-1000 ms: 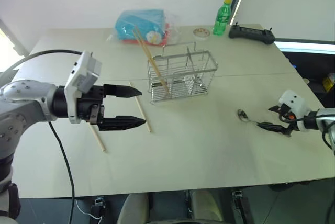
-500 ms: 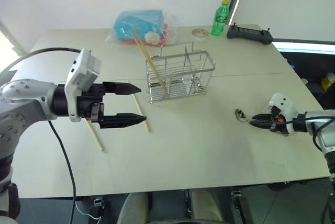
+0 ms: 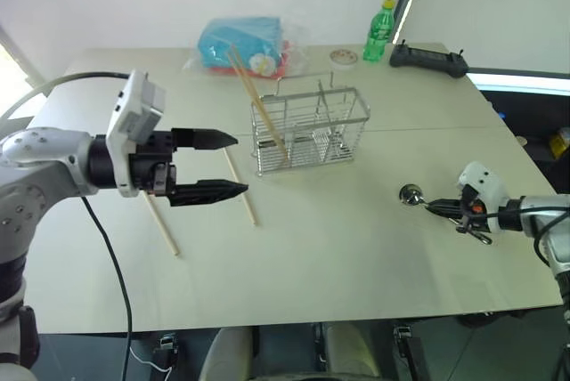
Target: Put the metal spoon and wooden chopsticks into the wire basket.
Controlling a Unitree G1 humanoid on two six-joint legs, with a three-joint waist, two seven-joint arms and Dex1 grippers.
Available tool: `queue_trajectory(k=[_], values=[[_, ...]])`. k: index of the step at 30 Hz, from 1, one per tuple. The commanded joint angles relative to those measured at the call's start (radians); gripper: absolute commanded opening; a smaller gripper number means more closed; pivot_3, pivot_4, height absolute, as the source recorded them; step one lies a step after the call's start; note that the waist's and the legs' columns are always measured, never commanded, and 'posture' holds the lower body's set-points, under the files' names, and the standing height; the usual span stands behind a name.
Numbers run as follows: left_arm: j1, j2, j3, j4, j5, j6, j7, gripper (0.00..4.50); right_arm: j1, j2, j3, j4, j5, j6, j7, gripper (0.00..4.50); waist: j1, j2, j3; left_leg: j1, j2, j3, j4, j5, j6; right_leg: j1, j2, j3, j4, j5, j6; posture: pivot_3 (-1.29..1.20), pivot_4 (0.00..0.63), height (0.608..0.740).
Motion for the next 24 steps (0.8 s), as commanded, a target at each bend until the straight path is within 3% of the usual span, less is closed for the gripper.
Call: queue_trajectory(k=[1,5,10,15,24], values=[[-0.043,-0.016,0.003,0.025,0.016,-0.032,0.003,4.5,0.036,0.017,-0.095,-0.314,0.176,0.133,-0.006,0.03,-0.003,0.003,0.002,0.0,0.0,0.0,0.0,0.0,0.0,0.0,0.0,0.0,0.0,0.0,0.0,0.0,0.15,0.72],[-0.072,-0.029,-0.01,0.057,0.038,-0.049,-0.002,4.5,0.001,0.043,-0.171,-0.557,0.366,0.305,-0.087,0.03,-0.006,0.004,0.003,-0.001,0.0,0.001,0.0,0.0,0.0,-0.002,0.0,0.001,0.0,0.0,0.0,0.0,0.15,0.72],[-0.118,-0.049,-0.028,0.105,0.063,-0.064,-0.015,4.5,-0.33,0.19,-0.183,-0.577,0.501,0.46,-0.368,0.03,-0.004,0.004,0.003,-0.002,0.001,0.0,0.001,0.0,0.0,-0.002,0.001,0.0,-0.001,0.001,-0.001,0.0,0.15,0.72],[-0.158,-0.07,-0.049,0.142,0.099,-0.083,-0.031,4.5,-0.534,0.32,-0.13,-0.469,0.438,0.433,-0.544,0.03,0.004,0.002,0.002,-0.007,0.0,-0.002,-0.001,0.0,0.0,-0.006,0.001,0.0,-0.002,0.001,-0.001,0.0,0.15,0.72],[-0.187,-0.093,-0.049,0.165,0.133,-0.095,-0.038,4.5,-0.69,0.487,-0.053,-0.185,0.273,0.212,-0.669,0.03,-0.006,0.002,0.002,-0.007,-0.001,0.0,-0.003,0.0,0.0,-0.009,0.001,0.0,0.0,0.003,0.002,0.0,0.15,0.72]])
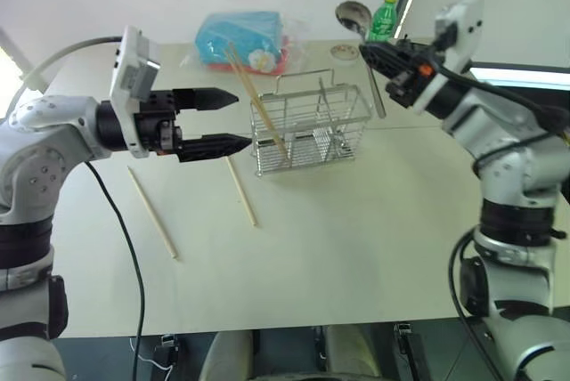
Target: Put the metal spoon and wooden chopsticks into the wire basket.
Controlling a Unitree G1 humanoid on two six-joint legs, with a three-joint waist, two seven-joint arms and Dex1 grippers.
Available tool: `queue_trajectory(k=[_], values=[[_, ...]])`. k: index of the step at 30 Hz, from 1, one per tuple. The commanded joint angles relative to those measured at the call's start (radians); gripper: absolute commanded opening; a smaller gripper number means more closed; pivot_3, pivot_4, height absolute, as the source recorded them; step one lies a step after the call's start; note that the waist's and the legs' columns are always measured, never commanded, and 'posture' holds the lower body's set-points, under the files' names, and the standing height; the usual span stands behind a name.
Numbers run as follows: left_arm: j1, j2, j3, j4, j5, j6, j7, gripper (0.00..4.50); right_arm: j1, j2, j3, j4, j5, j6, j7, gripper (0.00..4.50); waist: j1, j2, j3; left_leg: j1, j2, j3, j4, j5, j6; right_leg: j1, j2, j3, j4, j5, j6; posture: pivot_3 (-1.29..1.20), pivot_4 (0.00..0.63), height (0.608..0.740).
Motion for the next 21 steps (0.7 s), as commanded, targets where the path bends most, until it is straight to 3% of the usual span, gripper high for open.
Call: queue_trajectory(k=[1,13,21], values=[[-0.019,0.004,0.026,-0.016,0.001,-0.013,0.005,4.5,-0.07,0.034,-0.004,0.052,-0.033,-0.086,-0.022,0.03,-0.001,0.0,0.0,0.0,0.0,0.0,0.0,0.0,0.0,0.0,0.0,0.0,0.001,0.0,0.0,0.0,0.15,0.72],[0.014,0.009,0.069,-0.063,-0.021,0.006,0.056,4.5,-0.186,0.124,0.005,0.159,-0.032,-0.131,-0.027,0.03,-0.003,0.001,0.001,0.0,0.0,-0.001,0.0,0.0,0.0,-0.001,0.0,0.0,0.002,0.0,0.001,0.0,0.15,0.72],[0.013,0.019,0.081,-0.064,-0.021,0.014,0.064,4.5,-0.095,0.147,0.021,0.198,-0.083,-0.211,-0.029,0.03,-0.002,0.001,0.001,0.0,0.0,-0.001,0.0,0.0,0.0,0.0,0.0,0.0,0.002,0.0,0.0,0.0,0.15,0.72]])
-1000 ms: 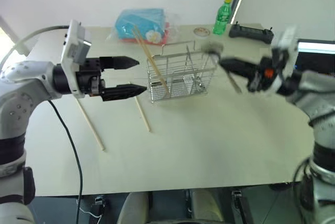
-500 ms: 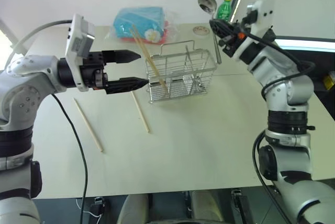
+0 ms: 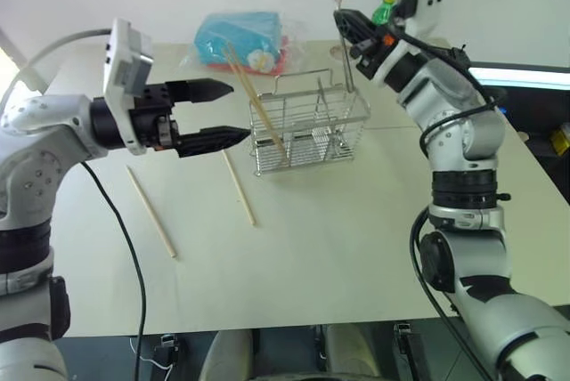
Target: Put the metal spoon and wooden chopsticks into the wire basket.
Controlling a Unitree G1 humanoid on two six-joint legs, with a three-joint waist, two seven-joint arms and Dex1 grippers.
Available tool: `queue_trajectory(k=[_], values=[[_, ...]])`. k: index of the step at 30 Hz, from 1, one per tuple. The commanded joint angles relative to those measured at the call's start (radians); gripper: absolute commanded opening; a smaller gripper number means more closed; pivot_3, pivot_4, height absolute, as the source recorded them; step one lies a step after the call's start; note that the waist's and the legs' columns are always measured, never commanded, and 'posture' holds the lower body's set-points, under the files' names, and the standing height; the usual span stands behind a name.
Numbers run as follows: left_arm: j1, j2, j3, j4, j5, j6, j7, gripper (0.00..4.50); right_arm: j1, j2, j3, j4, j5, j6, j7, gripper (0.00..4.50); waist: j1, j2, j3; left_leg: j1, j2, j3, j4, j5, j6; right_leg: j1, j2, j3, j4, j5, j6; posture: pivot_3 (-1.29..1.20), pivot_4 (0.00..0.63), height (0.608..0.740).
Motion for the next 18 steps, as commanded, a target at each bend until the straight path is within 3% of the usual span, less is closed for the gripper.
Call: queue_trajectory(k=[1,8,11,18], values=[[-0.011,0.022,0.034,-0.019,-0.009,0.0,0.001,4.5,0.028,0.006,-0.014,-0.012,-0.016,-0.05,-0.004,0.03,-0.001,0.0,0.0,0.0,0.0,0.0,0.0,0.0,0.0,0.0,0.0,0.0,0.0,0.0,0.0,0.0,0.15,0.72],[-0.026,0.026,0.033,-0.004,-0.004,-0.004,-0.003,4.5,0.094,0.03,-0.035,-0.023,-0.022,-0.069,-0.047,0.03,-0.004,0.0,0.0,0.0,0.0,0.0,0.0,0.0,0.0,-0.001,0.0,0.0,0.001,0.0,0.0,0.0,0.15,0.72],[-0.032,0.025,0.03,0.004,0.001,-0.009,-0.006,4.5,0.122,0.043,-0.043,-0.038,-0.016,-0.066,-0.065,0.91,-0.003,0.0,0.0,0.0,0.0,0.0,0.0,0.0,0.0,-0.001,0.0,0.0,0.002,0.0,0.0,0.0,0.15,0.72],[-0.049,0.013,0.024,0.024,0.013,-0.022,-0.011,4.5,0.166,0.044,-0.066,-0.075,-0.007,-0.05,-0.1,4.47,-0.003,0.0,0.0,0.0,0.0,0.0,0.0,0.0,0.0,-0.001,0.0,0.0,0.002,0.0,0.0,0.0,0.15,0.72]])
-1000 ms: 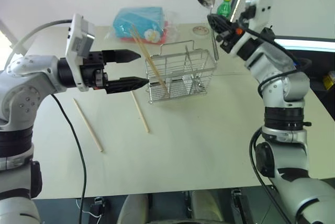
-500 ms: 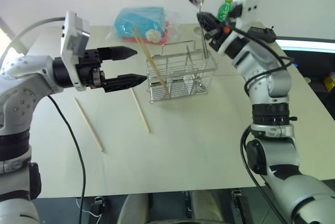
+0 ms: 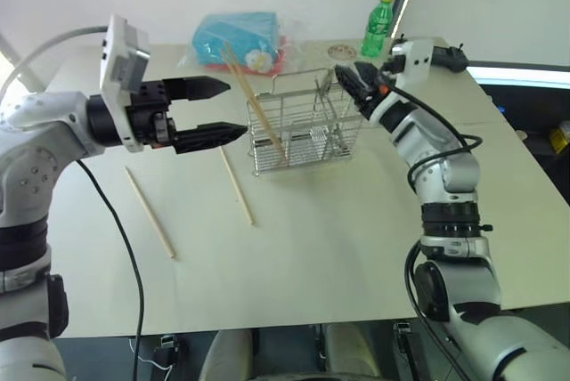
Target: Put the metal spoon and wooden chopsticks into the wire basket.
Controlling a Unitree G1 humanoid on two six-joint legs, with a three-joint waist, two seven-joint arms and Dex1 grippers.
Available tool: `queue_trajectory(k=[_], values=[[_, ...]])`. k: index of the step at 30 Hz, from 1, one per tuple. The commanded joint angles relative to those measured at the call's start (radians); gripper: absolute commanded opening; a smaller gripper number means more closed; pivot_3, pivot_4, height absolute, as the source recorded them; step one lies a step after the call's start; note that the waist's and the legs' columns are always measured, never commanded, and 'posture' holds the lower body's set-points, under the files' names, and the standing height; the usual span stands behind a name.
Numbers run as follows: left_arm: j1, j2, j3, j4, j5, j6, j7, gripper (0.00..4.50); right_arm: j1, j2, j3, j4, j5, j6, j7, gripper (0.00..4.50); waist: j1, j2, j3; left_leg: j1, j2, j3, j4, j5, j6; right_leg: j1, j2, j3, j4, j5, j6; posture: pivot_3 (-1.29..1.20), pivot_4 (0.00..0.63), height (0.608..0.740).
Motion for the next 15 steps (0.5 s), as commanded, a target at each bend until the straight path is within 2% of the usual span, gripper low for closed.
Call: queue_trajectory(k=[1,7,11,15], values=[[-0.037,0.002,0.022,0.001,0.003,-0.027,-0.005,4.5,0.003,-0.008,-0.031,-0.075,0.014,-0.007,-0.021,4.47,0.0,0.0,0.0,0.0,0.0,0.0,0.0,0.0,0.0,0.0,0.0,0.0,0.0,0.0,0.0,0.0,0.15,0.72],[-0.044,0.0,0.018,0.023,0.018,-0.037,-0.013,4.5,-0.001,-0.097,-0.042,-0.143,0.017,0.041,-0.001,4.47,0.002,0.0,0.0,0.0,0.0,0.0,0.0,0.0,0.0,0.0,0.0,0.0,0.0,0.0,0.0,0.0,0.15,0.72],[-0.026,0.023,0.027,0.041,0.045,-0.045,-0.026,4.5,0.019,-0.248,-0.036,-0.247,0.048,0.114,0.119,4.47,0.004,0.0,0.0,0.0,0.0,0.0,0.0,0.0,0.0,0.0,0.0,0.0,-0.001,-0.001,-0.001,0.0,0.15,0.72],[0.01,0.075,0.052,0.102,0.09,-0.055,-0.04,4.5,0.086,-0.457,-0.082,-0.412,0.177,0.256,0.307,4.47,0.005,0.001,0.0,0.0,0.0,0.0,-0.002,0.0,0.0,0.0,0.0,0.0,-0.003,-0.001,-0.001,0.0,0.15,0.72]])
